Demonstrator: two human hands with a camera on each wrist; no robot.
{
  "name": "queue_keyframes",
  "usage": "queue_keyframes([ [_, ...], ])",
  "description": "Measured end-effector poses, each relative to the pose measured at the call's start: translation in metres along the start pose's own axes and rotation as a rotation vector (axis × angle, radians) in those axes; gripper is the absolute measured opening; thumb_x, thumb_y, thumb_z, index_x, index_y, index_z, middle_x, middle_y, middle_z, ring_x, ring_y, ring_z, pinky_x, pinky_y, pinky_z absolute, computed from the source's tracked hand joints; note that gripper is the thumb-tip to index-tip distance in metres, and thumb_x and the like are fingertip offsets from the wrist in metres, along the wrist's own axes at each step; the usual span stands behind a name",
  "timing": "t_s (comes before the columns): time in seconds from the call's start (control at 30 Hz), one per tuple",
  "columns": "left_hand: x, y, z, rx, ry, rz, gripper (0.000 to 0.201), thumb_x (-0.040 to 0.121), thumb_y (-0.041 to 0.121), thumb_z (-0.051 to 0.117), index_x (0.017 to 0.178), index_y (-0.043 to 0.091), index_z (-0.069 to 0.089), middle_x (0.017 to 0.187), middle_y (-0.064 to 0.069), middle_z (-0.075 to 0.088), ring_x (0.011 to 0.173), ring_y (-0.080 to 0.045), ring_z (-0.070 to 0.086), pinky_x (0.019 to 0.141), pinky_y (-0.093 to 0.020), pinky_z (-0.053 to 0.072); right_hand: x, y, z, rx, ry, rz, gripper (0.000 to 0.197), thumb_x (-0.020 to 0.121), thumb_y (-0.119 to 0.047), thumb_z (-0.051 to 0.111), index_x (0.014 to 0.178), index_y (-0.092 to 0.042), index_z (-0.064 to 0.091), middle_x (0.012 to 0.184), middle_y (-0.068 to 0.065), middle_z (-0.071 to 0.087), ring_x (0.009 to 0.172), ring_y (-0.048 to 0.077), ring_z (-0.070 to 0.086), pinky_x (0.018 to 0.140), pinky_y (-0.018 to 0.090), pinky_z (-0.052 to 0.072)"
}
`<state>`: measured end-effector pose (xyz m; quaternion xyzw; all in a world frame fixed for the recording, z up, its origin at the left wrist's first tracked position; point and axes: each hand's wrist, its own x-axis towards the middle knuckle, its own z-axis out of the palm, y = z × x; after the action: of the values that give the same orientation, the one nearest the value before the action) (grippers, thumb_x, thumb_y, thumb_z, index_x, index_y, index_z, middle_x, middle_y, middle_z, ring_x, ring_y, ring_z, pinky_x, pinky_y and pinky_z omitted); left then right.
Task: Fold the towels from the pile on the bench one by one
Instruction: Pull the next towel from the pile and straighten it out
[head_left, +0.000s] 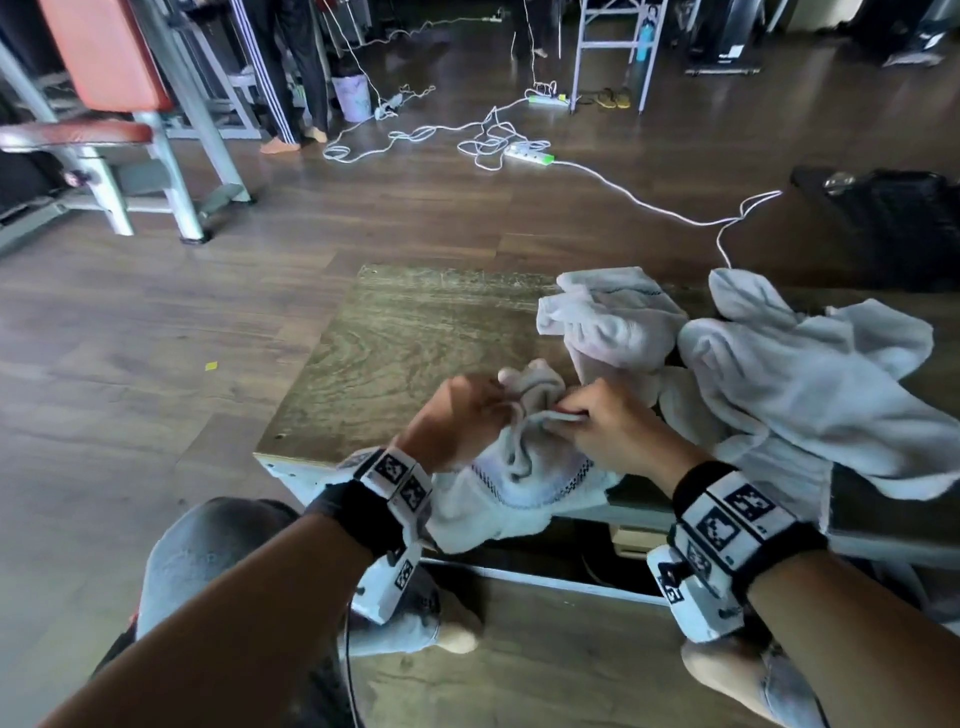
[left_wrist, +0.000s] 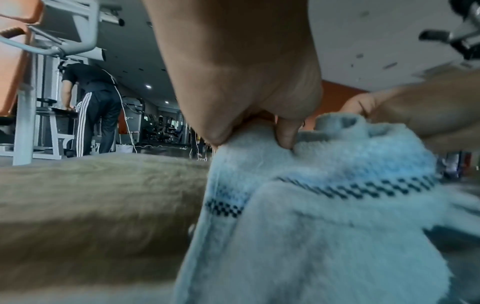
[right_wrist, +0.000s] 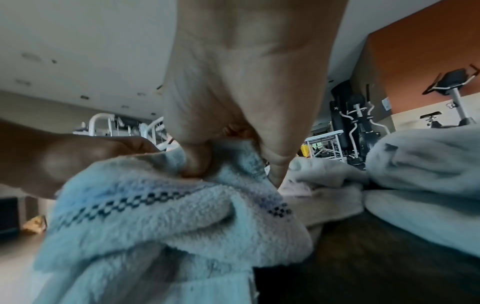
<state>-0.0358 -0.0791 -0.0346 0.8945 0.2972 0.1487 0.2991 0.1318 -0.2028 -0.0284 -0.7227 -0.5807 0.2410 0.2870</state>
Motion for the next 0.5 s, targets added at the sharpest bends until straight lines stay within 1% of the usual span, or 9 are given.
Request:
queue_keyframes([
  [0.07,0.025,0.006,-0.026,-0.042,0.105,0.056,0.012,0.088,0.011,0.065,0.077,0.006,0.069,0.072,0.002,0.061,0.055,-0.007,0.053,0.048,-0.009,0.036,0.019,-0.008,-0.018,0.028,0.118,-0.058,0.038,0.091,-0.029,0.071,0.055,-0.024,0.062,0.057,-0.004,0.056,0.055,0.011,0.047,0.054,0.033,0.038],
  [0.13,0.057,0.014,-0.057,-0.039,0.218,0.124,0.022,0.088,0.017,0.064,0.075,0.001,0.070,0.076,-0.008,0.067,0.059,-0.018,0.059,0.051,-0.023,0.045,0.048,-0.024,-0.044,0.036,0.231,-0.154,0.038,0.091,-0.030,0.070,0.057,-0.016,0.060,0.056,-0.004,0.051,0.055,0.011,0.045,0.054,0.033,0.036],
  [0.17,0.077,0.015,-0.073,-0.020,0.283,0.152,0.029,0.087,0.024,0.061,0.072,0.000,0.068,0.075,-0.013,0.067,0.061,-0.021,0.060,0.055,-0.033,0.047,0.066,-0.035,-0.059,0.012,0.281,-0.221,0.037,0.090,-0.030,0.067,0.056,-0.020,0.057,0.057,-0.006,0.051,0.057,0.011,0.047,0.056,0.033,0.037],
  [0.23,0.118,0.020,-0.108,0.046,0.400,0.199,0.038,0.083,0.034,0.053,0.068,0.002,0.064,0.072,-0.018,0.063,0.062,-0.018,0.058,0.058,-0.040,0.047,0.108,-0.051,-0.090,-0.089,0.350,-0.308,0.029,0.086,-0.032,0.060,0.058,-0.023,0.061,0.065,-0.005,0.059,0.067,0.017,0.058,0.061,0.035,0.043],
  [0.27,0.137,0.022,-0.126,0.081,0.447,0.205,0.039,0.082,0.035,0.050,0.069,0.002,0.064,0.071,-0.017,0.063,0.063,-0.019,0.058,0.058,-0.040,0.047,0.132,-0.053,-0.105,-0.117,0.377,-0.327,0.028,0.084,-0.034,0.059,0.063,-0.018,0.068,0.072,0.001,0.066,0.073,0.023,0.064,0.065,0.037,0.048],
  [0.33,0.167,0.024,-0.159,0.133,0.516,0.176,0.033,0.083,0.031,0.049,0.072,0.004,0.064,0.072,-0.013,0.064,0.065,-0.026,0.058,0.059,-0.038,0.047,0.173,-0.054,-0.135,-0.153,0.472,-0.298,0.035,0.084,-0.034,0.061,0.075,-0.003,0.074,0.083,0.017,0.071,0.082,0.033,0.068,0.069,0.041,0.052],
  [0.37,0.181,0.021,-0.174,0.153,0.547,0.137,0.029,0.084,0.028,0.049,0.071,0.006,0.063,0.071,-0.011,0.062,0.063,-0.025,0.055,0.058,-0.035,0.045,0.192,-0.050,-0.150,-0.161,0.509,-0.264,0.035,0.087,-0.031,0.064,0.076,0.002,0.072,0.085,0.022,0.071,0.081,0.033,0.067,0.067,0.039,0.052],
  [0.43,0.202,0.001,-0.197,0.229,0.598,0.057,0.024,0.085,0.026,0.049,0.071,0.011,0.062,0.071,-0.011,0.060,0.064,-0.022,0.053,0.059,-0.030,0.044,0.218,-0.036,-0.173,-0.180,0.545,-0.181,0.038,0.092,-0.024,0.068,0.070,0.006,0.066,0.075,0.027,0.064,0.065,0.025,0.057,0.054,0.028,0.042],
  [0.5,0.215,-0.024,-0.210,0.326,0.602,0.026,0.029,0.083,0.033,0.043,0.075,0.014,0.064,0.079,-0.017,0.062,0.070,-0.028,0.057,0.065,-0.033,0.049,0.231,-0.022,-0.184,-0.168,0.559,-0.130,0.039,0.093,-0.023,0.069,0.072,0.009,0.067,0.072,0.031,0.062,0.061,0.019,0.047,0.049,0.026,0.031],
])
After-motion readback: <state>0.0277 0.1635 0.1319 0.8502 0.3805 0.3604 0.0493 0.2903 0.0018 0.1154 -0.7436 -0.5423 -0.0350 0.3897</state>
